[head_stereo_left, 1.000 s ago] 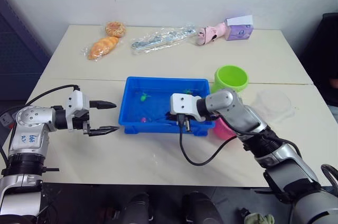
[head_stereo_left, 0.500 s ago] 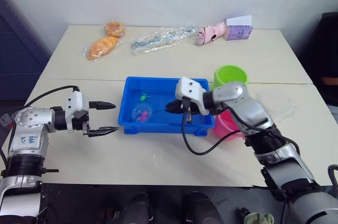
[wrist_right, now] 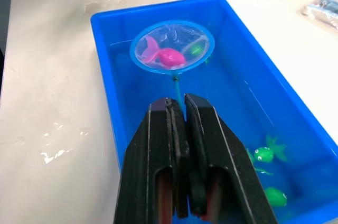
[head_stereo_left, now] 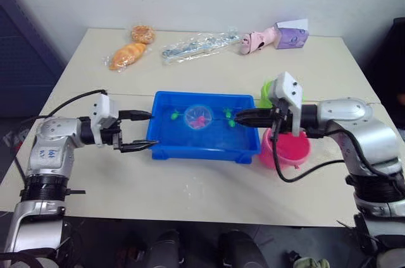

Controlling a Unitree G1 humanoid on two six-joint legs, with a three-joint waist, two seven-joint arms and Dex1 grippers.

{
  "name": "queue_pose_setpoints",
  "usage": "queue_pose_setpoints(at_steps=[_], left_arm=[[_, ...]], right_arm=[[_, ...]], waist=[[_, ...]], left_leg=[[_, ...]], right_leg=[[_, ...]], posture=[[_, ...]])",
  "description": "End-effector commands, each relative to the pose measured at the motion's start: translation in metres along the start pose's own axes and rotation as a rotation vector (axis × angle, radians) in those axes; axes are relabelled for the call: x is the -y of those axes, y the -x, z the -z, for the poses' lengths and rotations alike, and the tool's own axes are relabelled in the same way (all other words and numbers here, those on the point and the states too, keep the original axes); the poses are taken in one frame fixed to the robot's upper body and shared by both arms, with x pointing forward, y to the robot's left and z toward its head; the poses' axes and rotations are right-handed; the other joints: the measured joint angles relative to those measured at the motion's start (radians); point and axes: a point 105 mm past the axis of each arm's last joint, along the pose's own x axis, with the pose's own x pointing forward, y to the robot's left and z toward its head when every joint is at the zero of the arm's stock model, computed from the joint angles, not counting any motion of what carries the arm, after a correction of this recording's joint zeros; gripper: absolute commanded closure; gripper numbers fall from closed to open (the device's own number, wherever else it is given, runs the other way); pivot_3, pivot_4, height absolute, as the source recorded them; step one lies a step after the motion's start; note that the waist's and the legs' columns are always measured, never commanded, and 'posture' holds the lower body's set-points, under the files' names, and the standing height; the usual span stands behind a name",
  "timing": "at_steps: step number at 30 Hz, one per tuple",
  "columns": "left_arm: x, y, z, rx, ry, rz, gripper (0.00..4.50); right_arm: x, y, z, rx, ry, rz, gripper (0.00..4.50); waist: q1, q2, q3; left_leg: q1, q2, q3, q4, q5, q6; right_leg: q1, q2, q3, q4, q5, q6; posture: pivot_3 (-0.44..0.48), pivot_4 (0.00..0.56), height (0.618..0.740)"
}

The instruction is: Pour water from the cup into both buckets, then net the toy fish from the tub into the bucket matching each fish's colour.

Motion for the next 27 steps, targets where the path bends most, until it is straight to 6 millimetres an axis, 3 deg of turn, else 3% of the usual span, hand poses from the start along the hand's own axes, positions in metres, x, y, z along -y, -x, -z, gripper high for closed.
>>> queue_pose_setpoints(at_steps=[1, 7, 12, 17, 27], left_arm=[[0.002, -0.017, -0.022, 0.073, -0.025, 0.028, 0.14], [0.017, -0.051, -0.032, 0.127, -0.022, 0.147, 0.14], [0.022, -0.071, -0.034, 0.159, -0.021, 0.217, 0.14], [0.022, -0.083, -0.033, 0.168, -0.021, 0.26, 0.14], [0.02, -0.087, -0.029, 0.163, -0.025, 0.282, 0.14]], right_arm=[[0.001, 0.032, -0.027, 0.101, 0.032, 0.128, 4.5], [-0.009, 0.095, -0.016, 0.056, -0.033, 0.373, 4.5], [-0.019, 0.142, 0.007, -0.077, -0.032, 0.594, 4.5], [-0.034, 0.163, 0.035, -0.201, -0.005, 0.704, 4.5], [-0.047, 0.173, 0.07, -0.319, 0.282, 0.773, 4.5]], waist=[[0.001, 0.0, 0.0], [0.008, 0.0, 0.0], [0.022, 0.0, 0.0], [0.029, 0.0, 0.0], [0.023, 0.0, 0.0]], left_leg=[[0.0, 0.0, 0.0, 0.0, 0.0, 0.0], [0.0, 0.0, -0.001, 0.0, 0.0, 0.0], [0.001, 0.0, 0.0, 0.0, 0.0, 0.0], [0.002, 0.001, 0.0, 0.0, 0.0, -0.001], [0.003, 0.001, 0.002, 0.0, 0.001, -0.001]], right_leg=[[0.0, 0.0, 0.0, 0.0, 0.0, 0.0], [0.002, 0.001, -0.001, -0.002, 0.0, 0.0], [0.004, 0.002, 0.0, -0.005, 0.0, 0.001], [0.004, 0.004, 0.001, -0.005, 0.0, 0.001], [0.004, 0.006, 0.004, -0.005, 0.001, 0.002]], posture=[[0.0, 0.15, 0.74], [0.0, 0.15, 0.74], [0.0, 0.15, 0.74], [0.0, 0.15, 0.74], [0.0, 0.15, 0.74]])
